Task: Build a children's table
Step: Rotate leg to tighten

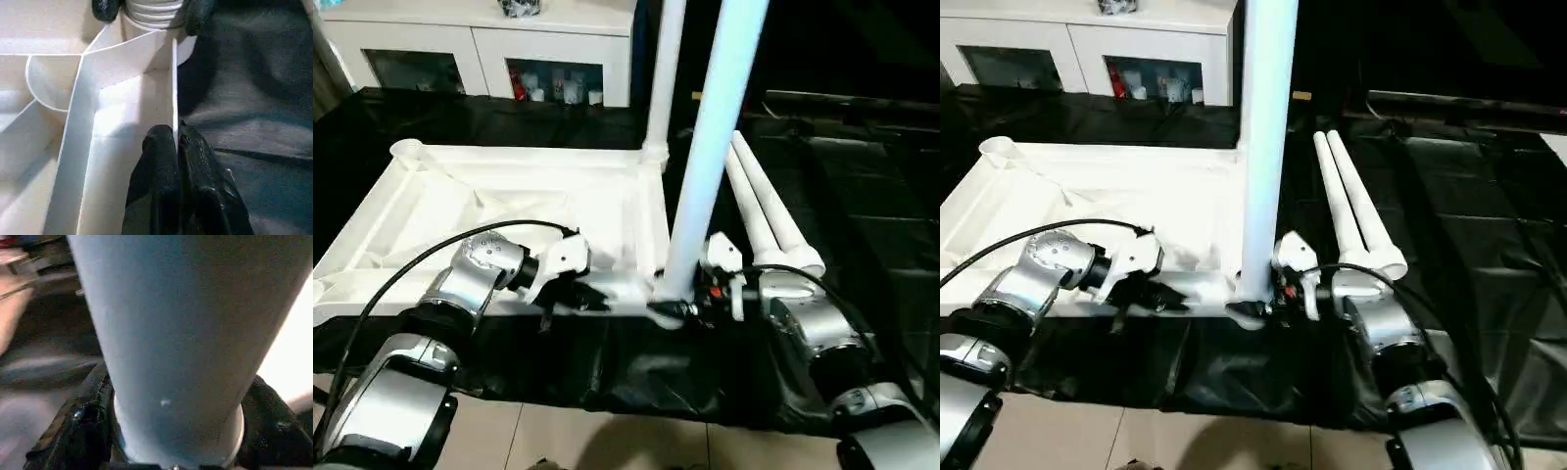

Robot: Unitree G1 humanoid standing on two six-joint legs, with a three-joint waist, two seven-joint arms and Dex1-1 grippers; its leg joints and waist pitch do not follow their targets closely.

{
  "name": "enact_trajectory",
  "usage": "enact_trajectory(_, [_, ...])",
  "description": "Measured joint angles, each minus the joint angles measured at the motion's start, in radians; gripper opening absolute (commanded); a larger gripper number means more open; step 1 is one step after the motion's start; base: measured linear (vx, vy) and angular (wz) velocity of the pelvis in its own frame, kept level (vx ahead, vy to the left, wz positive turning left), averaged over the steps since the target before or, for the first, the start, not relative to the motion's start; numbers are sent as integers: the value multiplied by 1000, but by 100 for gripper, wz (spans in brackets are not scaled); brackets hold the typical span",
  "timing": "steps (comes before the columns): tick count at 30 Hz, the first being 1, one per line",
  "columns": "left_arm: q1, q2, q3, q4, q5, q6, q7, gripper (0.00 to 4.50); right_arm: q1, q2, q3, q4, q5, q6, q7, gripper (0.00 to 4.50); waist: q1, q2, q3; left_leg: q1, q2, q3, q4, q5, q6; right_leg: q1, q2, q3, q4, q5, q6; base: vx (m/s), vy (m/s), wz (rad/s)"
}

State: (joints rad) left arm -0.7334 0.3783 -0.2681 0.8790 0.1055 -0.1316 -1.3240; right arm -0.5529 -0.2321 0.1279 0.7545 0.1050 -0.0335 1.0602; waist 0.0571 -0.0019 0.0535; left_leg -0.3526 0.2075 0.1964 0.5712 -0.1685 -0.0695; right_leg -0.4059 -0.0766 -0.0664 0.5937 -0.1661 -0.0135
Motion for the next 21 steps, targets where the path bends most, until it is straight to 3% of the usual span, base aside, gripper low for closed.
enact_trajectory(6, [-26,-91,18,20,30,97,218,0,-30,113,-92,85,-29,-16,-431,272,-24,0,0,2,-1,-1,2,0,0,2,-1,0,-5,-1,2,0,0,0])
enact_trajectory(10, [-35,-157,26,21,48,146,342,0,-60,172,-126,123,-44,-15,-680,272,-27,0,0,2,-2,-1,2,0,0,3,-1,0,-9,-1,2,0,0,0])
enact_trajectory(11, [-36,-163,28,21,48,149,357,0,-67,181,-130,130,-47,-16,-711,272,-27,0,0,2,-2,0,2,0,0,3,-1,0,-9,-1,2,0,0,0])
enact_trajectory(12, [-36,-168,30,22,48,150,367,0,-70,185,-132,135,-47,-20,-731,328,-27,0,0,1,-2,0,2,0,0,3,-1,0,-9,-1,2,0,0,0])
enact_trajectory(21, [-35,-166,27,23,46,105,351,0,-84,179,-142,171,-59,-74,-693,386,-25,0,0,-2,-2,0,-2,0,1,2,-1,0,-9,4,-6,0,0,0])
